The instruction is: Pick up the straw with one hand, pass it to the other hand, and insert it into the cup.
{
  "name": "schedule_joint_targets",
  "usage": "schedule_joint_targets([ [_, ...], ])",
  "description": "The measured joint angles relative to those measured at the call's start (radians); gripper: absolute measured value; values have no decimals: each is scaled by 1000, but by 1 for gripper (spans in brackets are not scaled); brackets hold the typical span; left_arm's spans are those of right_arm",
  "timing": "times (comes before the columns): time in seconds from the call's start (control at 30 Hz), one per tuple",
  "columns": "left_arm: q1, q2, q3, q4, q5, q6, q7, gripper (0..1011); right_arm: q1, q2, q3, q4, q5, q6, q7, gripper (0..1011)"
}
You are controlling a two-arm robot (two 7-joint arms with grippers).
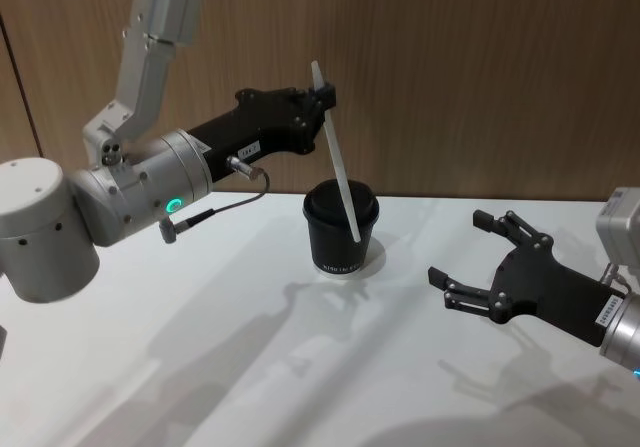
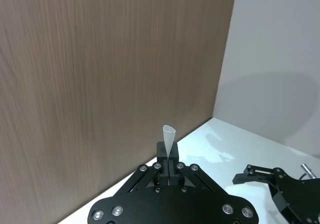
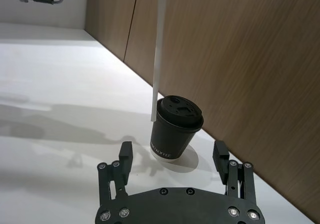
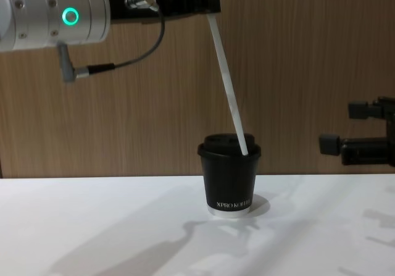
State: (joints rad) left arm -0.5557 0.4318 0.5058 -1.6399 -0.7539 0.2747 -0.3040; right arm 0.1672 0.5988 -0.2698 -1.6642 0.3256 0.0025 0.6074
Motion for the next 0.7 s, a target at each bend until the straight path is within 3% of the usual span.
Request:
schedule_joint_targets([
  [0.37,-50,7,24,-1,65,6,5,4,0,0,0,0,0,0,0,1001],
  [0.7,-99,-10,44,39,116,5,3,4,0,0,0,0,0,0,0,1001],
])
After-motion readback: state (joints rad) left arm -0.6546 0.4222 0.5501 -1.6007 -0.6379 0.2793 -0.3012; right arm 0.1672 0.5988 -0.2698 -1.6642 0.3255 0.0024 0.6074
